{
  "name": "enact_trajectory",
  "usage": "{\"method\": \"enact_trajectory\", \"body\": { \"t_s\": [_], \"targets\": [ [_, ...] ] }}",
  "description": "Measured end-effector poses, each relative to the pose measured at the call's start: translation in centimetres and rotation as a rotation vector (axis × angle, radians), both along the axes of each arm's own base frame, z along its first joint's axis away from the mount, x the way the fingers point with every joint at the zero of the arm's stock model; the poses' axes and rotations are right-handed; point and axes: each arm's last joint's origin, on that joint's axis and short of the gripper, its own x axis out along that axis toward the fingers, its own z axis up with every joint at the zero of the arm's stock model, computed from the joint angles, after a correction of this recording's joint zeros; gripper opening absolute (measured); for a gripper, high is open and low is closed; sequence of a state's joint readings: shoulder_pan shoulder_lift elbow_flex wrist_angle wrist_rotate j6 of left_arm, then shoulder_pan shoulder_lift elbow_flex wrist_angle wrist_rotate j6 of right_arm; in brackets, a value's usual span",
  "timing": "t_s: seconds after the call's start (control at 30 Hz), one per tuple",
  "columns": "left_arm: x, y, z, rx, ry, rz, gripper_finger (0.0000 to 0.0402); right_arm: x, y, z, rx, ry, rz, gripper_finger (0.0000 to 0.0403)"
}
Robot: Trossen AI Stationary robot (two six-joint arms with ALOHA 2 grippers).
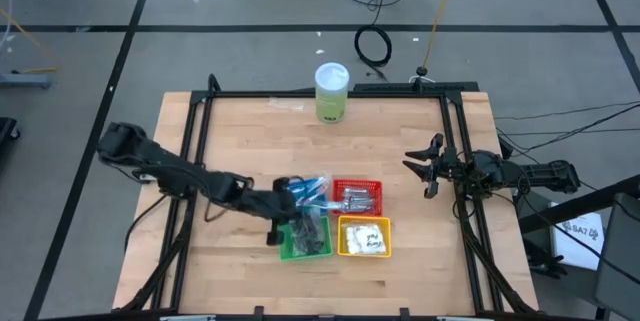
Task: Pick & Place Travel size toiletries
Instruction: Put the black hairbrush into the green basket
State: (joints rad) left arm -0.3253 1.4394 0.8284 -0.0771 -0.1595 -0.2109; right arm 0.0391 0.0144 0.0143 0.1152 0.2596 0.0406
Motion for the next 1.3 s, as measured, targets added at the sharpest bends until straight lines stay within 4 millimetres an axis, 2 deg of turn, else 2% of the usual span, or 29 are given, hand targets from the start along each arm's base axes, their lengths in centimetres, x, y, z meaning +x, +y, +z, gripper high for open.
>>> {"method": "enact_trajectory", "body": {
  "t_s": [0.2, 0.4, 0.8, 1.3],
  "targets": [
    [0.9, -0.7, -3.2, -0.108, 0.142, -0.017, 0.0000, 0.0, 0.0, 0.0, 0.000, 0.001, 0.000, 0.0110],
    [1.4, -1.0, -4.5, -0.183, 0.193, -0.040, 0.0000, 0.0, 0.0, 0.0, 0.000, 0.000, 0.000, 0.0110],
    [1.5, -0.7, -4.4, -0.234, 0.202, 0.016, 0.0003, 0.0, 0.0, 0.0, 0.000, 0.000, 0.000, 0.0110],
    [2.5, -0.7, -2.9, -0.338, 0.184, 0.012, 0.0082, 0.0, 0.0, 0.0, 0.000, 0.000, 0.000, 0.0110]
  ]
}}
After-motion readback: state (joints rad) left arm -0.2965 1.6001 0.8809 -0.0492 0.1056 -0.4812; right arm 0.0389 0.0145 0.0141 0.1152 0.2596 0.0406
